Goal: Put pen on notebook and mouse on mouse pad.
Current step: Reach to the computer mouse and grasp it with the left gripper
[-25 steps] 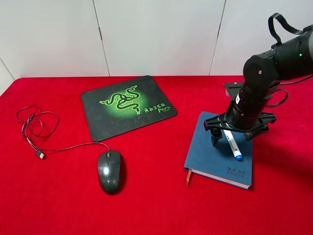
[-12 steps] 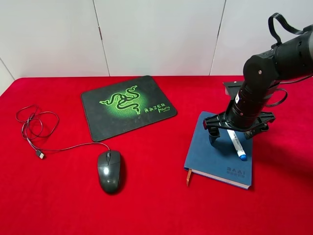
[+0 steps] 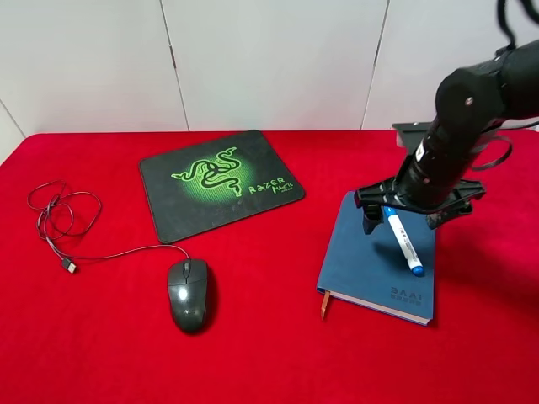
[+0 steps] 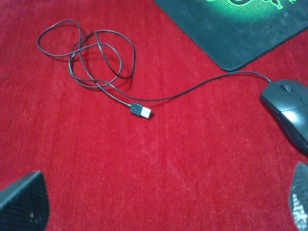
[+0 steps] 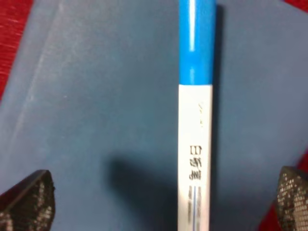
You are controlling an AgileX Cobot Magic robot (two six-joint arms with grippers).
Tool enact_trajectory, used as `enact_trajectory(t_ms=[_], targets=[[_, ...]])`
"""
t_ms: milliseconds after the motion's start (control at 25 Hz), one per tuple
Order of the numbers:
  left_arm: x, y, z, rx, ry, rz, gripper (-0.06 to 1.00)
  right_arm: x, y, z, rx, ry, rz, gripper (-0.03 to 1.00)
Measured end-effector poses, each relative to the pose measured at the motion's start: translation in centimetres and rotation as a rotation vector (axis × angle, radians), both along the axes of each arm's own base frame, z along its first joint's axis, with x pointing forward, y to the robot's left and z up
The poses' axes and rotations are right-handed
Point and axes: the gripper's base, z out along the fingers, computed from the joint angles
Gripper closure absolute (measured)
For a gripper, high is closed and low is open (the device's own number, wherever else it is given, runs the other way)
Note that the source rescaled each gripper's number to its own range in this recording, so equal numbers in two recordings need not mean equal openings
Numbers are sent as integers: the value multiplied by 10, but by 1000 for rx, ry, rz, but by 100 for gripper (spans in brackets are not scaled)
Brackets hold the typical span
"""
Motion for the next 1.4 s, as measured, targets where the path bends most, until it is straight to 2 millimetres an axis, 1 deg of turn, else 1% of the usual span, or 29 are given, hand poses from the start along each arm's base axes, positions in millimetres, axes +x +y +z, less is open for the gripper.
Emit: enact_trajectory(t_ms=[240,480,840,1040,1200,1400], targets=[[0,0,0,0,0,0,-6,-16,-6,30,3,8,-10,-3],[0,0,0,0,0,0,-6,-36,-13,62,2,2,25,-3],[0,0,0,0,0,0,-6,-81,-27,110,20,19,102,-3],[0,0,0,0,0,0,-6,-106,-33,131,46,6,148,-3],[0,0,0,0,0,0,-6,-123,-37,147,91,-53,176,-3],[0,0,0,0,0,0,-6,-150,-46,170,132,-176,189,-3]])
